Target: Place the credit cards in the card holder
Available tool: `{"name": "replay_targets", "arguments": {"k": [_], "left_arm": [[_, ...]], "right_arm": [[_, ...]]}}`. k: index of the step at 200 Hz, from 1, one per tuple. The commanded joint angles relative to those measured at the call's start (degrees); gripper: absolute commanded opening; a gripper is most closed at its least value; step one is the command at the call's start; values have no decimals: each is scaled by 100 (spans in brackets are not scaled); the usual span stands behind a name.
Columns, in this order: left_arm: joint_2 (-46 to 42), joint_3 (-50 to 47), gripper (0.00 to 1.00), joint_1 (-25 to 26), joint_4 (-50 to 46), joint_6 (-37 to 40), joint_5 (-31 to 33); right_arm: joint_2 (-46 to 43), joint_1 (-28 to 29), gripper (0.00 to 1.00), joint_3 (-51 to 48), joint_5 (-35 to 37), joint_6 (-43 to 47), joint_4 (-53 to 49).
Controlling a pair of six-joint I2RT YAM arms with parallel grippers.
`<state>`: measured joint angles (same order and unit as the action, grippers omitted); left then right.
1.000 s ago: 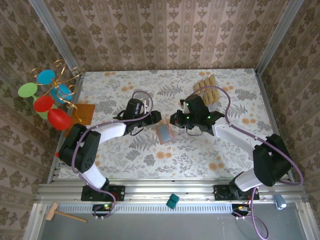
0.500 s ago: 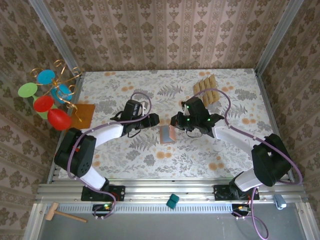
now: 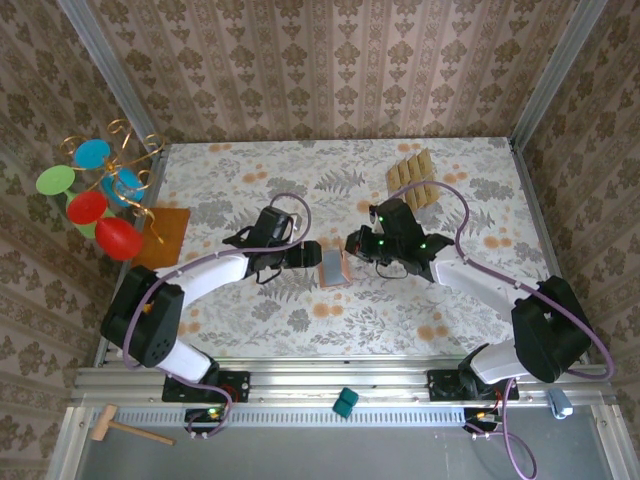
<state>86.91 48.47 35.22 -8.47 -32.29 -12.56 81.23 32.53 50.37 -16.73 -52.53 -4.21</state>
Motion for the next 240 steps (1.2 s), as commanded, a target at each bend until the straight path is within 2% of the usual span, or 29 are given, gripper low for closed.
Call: {"name": "replay_targets", "arguments": {"k": [1, 42, 132, 240], "left_arm": [[271, -19, 80, 45, 112, 73, 110], [631, 229, 80, 120, 106, 229, 213], [1093, 743, 80, 324, -36, 371, 210], [1712, 1204, 80, 456, -190, 451, 192]], "right_arm": [[-108, -58, 0, -317, 17, -40, 237], [-52, -137, 0, -602, -161, -195, 669], [-505, -571, 0, -1082, -286, -186, 759], [-549, -973, 0, -1720, -557, -172, 1083]]}}
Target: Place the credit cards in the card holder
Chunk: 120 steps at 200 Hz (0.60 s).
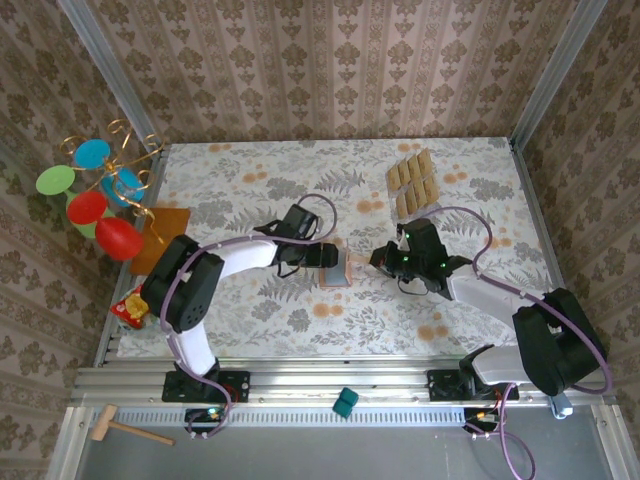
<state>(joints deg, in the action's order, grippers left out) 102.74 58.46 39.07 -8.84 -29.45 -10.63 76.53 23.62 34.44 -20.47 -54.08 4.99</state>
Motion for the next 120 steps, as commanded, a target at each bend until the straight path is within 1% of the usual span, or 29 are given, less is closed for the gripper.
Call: {"name": "replay_targets", "arguments": {"k": [1, 65, 115, 120], "left_arm": [[136, 208, 80, 69, -153, 167, 0], [252, 348, 78, 125, -196, 166, -13], [203, 309, 78, 129, -207, 193, -26], [203, 307, 78, 127, -203, 193, -32]], "right_arm": [[-80, -89, 0, -138, -189, -13, 167], [163, -434, 0, -294, -344, 42, 298], [283, -598, 0, -396, -248, 85, 276], [455, -611, 0, -422, -245, 87, 308]]}}
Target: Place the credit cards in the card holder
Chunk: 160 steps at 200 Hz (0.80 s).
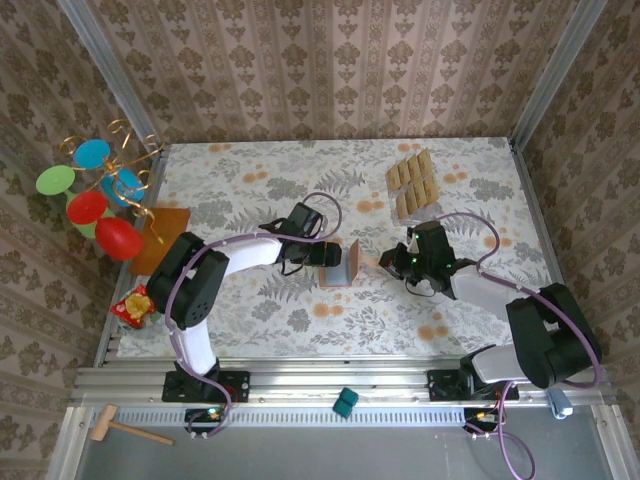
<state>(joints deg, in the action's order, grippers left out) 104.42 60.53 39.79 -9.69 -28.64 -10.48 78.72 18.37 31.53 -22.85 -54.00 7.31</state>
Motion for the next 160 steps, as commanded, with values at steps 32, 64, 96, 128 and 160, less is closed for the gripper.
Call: {"name": "replay_targets", "arguments": {"k": [32, 64, 96, 128, 160], "left_arm": [[22, 116, 78, 57, -108, 122, -86], [4, 108, 78, 60, -95, 131, -143], [-25, 49, 74, 55, 14, 126, -234], [-93, -45, 55, 56, 223, 98, -373], [-210, -175, 39, 57, 405, 24, -424]], "right_arm": [[397, -188, 0, -200, 97, 64, 66], [579, -262, 0, -267, 115, 37, 143], [575, -258, 0, -278, 71, 30, 218], [539, -265, 0, -120, -18, 189, 69], [532, -257, 12, 155, -46, 434, -271]]}}
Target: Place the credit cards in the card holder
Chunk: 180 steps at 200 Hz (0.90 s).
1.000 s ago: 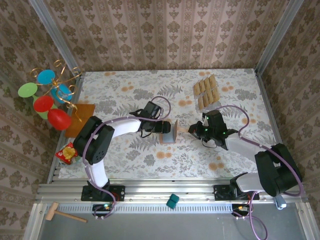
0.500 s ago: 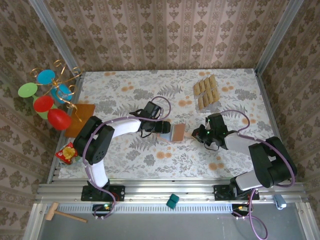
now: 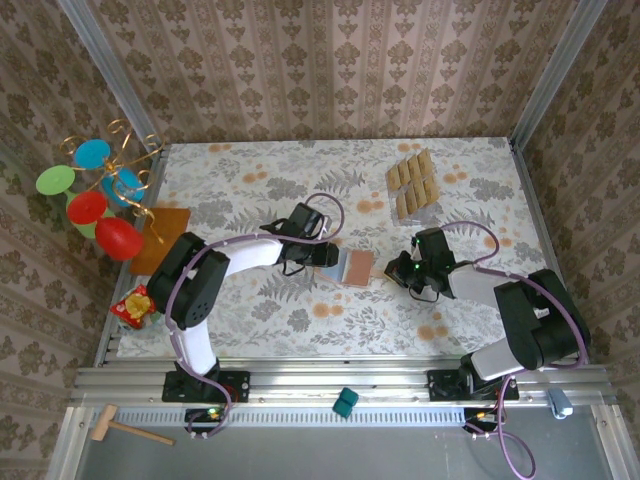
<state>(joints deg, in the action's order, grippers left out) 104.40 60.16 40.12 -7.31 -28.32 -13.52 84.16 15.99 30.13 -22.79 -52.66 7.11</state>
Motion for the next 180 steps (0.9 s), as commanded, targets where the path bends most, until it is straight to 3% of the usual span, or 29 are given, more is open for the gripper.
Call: {"name": "replay_targets", "arguments": {"k": [1, 34, 58, 96, 140, 180], "left_arm": [[-209, -137, 39, 28, 172, -13, -118], [-383, -189, 18, 24, 149, -58, -16], [-503, -199, 15, 44, 73, -100, 103], [-561, -119, 14, 113, -172, -78, 321], [-557, -118, 14, 150, -231, -126, 426], [-633, -140, 14, 148, -268, -183, 532]], "right_arm": [[-9, -18, 12, 306, -47, 309, -262], [-189, -19, 24, 557, -77, 495, -612], [-598, 10, 29, 723, -19, 586, -940], [-914, 401, 29, 1119, 187, 698, -1323], [160, 1077, 22, 1523, 204, 449, -725], [1187, 1324, 15, 1564, 65, 158, 3]]}}
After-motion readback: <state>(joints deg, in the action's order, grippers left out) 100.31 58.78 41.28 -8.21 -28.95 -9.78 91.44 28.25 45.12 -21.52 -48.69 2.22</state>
